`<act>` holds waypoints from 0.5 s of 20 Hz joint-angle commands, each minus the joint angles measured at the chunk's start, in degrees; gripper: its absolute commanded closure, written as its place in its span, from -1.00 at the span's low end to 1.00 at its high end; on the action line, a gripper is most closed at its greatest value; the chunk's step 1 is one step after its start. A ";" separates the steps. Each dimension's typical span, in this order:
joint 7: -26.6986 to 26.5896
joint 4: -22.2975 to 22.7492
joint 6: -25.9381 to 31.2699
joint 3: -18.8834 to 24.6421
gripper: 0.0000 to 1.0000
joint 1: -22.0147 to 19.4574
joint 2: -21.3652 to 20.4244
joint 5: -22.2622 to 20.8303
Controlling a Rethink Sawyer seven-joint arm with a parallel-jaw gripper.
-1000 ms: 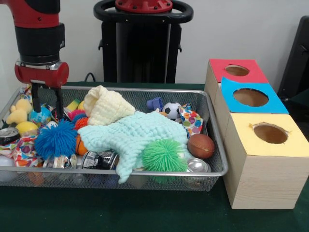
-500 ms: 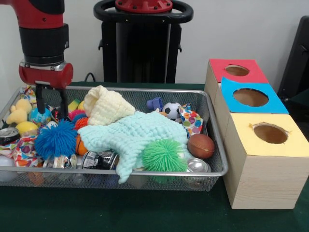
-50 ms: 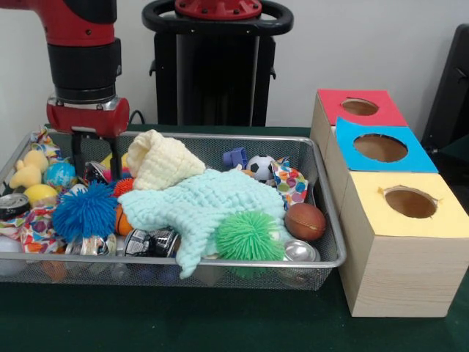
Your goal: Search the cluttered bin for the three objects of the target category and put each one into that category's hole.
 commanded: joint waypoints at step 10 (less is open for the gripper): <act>2.56 -4.30 -0.66 3.54 -1.00 -0.03 4.96 1.61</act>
